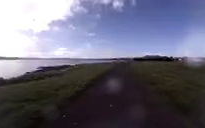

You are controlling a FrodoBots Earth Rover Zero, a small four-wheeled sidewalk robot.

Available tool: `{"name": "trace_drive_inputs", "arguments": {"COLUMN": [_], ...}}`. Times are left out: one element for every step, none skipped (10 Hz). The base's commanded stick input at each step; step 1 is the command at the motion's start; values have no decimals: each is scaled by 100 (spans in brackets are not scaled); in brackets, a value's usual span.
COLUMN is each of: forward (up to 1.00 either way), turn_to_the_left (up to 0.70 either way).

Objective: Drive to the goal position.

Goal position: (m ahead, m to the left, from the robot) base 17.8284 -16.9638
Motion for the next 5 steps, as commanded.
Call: {"name": "trace_drive_inputs", "arguments": {"forward": [50, 50, 50, 50, 50], "turn_to_the_left": [-50, -50, -40, -11, 0]}}
